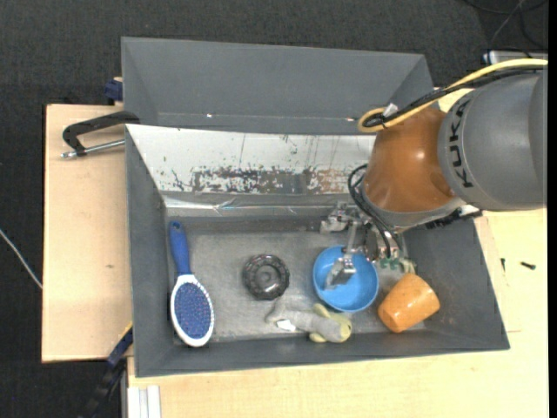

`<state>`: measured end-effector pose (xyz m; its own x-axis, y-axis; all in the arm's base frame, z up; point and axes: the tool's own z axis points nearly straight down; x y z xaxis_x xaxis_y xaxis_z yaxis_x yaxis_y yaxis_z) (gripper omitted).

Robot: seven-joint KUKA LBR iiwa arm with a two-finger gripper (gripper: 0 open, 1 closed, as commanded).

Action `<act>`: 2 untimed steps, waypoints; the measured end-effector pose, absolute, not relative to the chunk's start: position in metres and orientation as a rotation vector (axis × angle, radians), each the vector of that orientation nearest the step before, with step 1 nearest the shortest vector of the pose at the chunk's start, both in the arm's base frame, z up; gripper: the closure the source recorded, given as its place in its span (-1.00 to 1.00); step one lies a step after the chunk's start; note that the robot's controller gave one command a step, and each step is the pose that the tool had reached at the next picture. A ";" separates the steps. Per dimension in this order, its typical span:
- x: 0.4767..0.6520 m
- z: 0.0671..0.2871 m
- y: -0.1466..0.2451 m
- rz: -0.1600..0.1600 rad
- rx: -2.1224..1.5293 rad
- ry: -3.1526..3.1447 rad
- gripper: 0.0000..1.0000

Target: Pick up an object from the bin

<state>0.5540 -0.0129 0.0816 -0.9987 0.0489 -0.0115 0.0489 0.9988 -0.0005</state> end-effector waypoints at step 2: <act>0.556 0.077 -0.009 0.002 -0.087 3.134 -1.00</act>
Offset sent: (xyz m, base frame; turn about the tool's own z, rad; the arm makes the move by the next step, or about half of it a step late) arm -0.0042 0.0018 -0.0116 -0.1060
